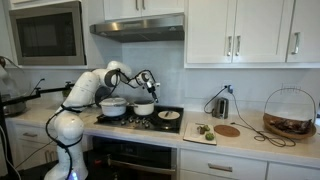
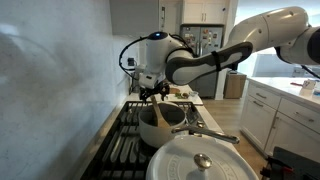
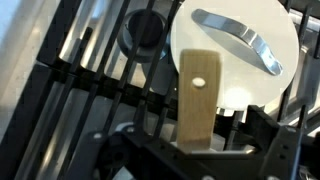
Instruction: Remove the wooden spatula from the chopping board, place the spatula in the open grey pot on the right side of the stove, stir the contents of the pot with the spatula, remove the spatula from the pot and put it on the chopping board
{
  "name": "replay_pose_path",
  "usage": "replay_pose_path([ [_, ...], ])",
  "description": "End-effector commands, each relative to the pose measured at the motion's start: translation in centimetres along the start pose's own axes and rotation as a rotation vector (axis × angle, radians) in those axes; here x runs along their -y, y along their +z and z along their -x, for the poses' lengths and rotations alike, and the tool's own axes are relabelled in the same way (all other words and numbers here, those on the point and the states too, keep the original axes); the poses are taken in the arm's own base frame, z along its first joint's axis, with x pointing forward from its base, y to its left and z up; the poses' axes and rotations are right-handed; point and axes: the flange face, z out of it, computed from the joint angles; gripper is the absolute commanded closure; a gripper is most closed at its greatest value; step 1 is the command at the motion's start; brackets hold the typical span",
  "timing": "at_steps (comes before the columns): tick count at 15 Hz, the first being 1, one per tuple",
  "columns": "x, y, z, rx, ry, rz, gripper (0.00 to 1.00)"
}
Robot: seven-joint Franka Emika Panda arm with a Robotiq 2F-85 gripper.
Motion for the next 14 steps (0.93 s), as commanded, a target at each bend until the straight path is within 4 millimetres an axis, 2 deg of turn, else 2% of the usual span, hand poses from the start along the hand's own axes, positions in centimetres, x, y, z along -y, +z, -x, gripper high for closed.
replay_pose_path([
  [1,-1.0,-1.9,0.5,0.029,0.027,0.04,0.0],
  [5,-1.3,-2.8,0.7,0.044,0.022,0.05,0.0],
  [6,-1.3,-2.9,0.8,0.046,0.022,0.051,0.25],
  [8,-1.3,-3.0,0.9,0.049,0.023,0.051,0.34],
  [14,-1.2,-3.1,1.1,0.053,0.025,0.05,0.8],
])
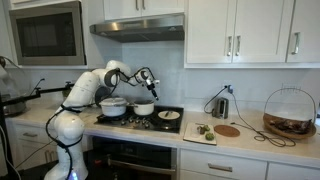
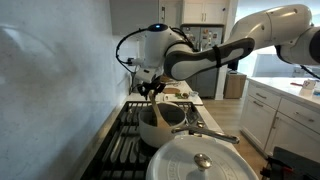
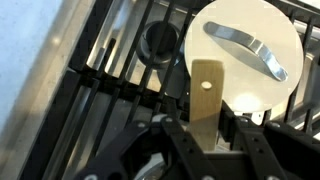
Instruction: Remove the wooden spatula from the chopping board, place the spatula in the open grey pot on the right side of the stove, stir the contents of the pot with the spatula, remove the spatula from the pot and put it on the chopping board
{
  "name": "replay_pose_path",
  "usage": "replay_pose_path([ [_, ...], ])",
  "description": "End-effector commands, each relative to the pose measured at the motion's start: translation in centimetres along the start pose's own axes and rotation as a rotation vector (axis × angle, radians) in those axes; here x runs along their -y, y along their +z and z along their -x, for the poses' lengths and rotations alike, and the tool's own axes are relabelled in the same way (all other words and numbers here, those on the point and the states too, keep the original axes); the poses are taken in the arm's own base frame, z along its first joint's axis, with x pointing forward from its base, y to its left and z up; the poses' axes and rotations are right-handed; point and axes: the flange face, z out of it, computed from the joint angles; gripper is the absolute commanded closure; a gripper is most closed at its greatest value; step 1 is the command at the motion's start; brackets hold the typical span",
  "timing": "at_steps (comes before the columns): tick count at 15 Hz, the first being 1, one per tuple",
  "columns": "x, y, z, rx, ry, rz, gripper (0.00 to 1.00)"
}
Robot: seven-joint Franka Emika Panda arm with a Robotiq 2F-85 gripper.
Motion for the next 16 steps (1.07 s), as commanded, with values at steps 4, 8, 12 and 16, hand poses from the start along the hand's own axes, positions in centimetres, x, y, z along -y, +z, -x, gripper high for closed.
replay_pose_path([
  [4,-0.2,-0.5,0.6,0.025,0.015,0.005,0.93],
  [8,-0.2,-0.7,0.7,0.04,0.014,0.013,0.93],
  [12,-0.4,-2.1,1.1,0.156,-0.047,0.036,0.93],
  [16,-0.2,-4.0,1.0,0.238,-0.097,0.045,0.93],
])
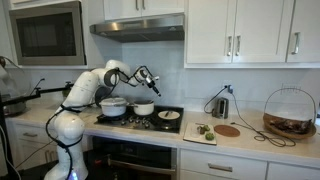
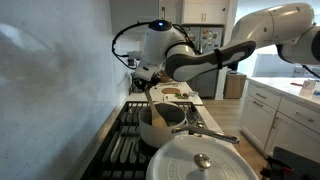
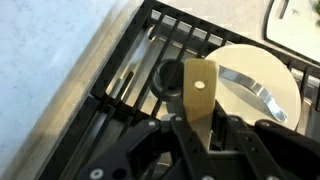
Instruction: Remove the wooden spatula from the chopping board, place the spatula in the open grey pot on the right side of the stove, stir the contents of the pot with the spatula, remove the spatula from the pot and put it on the chopping board
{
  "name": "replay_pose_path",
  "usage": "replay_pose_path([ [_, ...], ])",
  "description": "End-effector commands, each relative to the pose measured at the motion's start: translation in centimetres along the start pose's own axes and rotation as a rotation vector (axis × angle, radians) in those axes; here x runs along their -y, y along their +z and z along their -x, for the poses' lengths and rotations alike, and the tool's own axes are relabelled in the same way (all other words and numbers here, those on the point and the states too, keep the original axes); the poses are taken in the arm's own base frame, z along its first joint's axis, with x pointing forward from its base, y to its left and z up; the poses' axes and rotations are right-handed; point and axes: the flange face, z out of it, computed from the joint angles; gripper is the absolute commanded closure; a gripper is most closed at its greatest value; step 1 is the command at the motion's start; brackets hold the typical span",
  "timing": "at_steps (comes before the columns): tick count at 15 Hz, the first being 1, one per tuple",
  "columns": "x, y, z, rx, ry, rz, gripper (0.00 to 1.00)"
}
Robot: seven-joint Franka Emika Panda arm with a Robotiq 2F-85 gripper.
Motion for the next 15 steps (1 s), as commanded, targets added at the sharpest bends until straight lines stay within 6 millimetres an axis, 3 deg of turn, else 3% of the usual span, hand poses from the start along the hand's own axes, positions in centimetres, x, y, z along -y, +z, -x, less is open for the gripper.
replay_pose_path([
  [1,0.7,-2.6,0.4,0.064,-0.021,-0.005,0.93],
  [9,3.5,-6.3,0.6,0.045,-0.028,-0.07,0.93],
  [15,4.6,-10.1,-1.4,0.055,-0.067,-0.074,0.93],
])
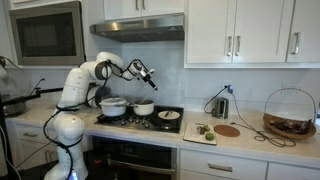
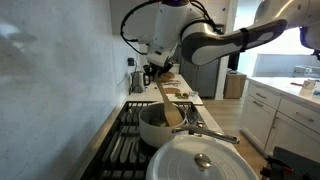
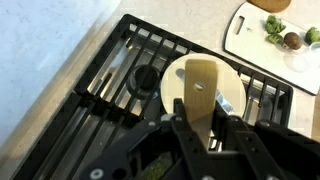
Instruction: Remove the wooden spatula from the chopping board, place the spatula in the open grey pot on the right side of the stove, stir the contents of the pot with the spatula, remove the spatula from the pot and put it on the chopping board
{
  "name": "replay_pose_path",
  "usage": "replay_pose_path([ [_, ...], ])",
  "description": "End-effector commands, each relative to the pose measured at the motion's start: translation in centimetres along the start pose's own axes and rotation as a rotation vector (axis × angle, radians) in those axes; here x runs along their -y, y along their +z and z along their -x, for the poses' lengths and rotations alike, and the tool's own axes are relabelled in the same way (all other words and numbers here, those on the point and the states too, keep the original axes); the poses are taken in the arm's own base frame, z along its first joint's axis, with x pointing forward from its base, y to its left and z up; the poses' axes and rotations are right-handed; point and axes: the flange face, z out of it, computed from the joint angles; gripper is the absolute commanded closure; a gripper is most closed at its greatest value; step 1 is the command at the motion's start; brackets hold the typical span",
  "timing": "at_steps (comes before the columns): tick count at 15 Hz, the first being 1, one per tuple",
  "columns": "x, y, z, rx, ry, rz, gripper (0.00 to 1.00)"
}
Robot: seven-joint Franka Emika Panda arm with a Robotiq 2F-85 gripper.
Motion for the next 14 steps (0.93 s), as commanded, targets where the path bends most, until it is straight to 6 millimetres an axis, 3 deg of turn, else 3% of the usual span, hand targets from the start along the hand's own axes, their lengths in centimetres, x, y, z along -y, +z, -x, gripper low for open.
replay_pose_path([
  [1,1.4,-3.0,-1.7,0.019,-0.04,-0.004,0.93],
  [7,1.4,-4.9,-3.5,0.116,-0.058,0.138,0.93],
  [14,0.6,-4.2,-5.2,0.175,0.019,0.331,0.93],
])
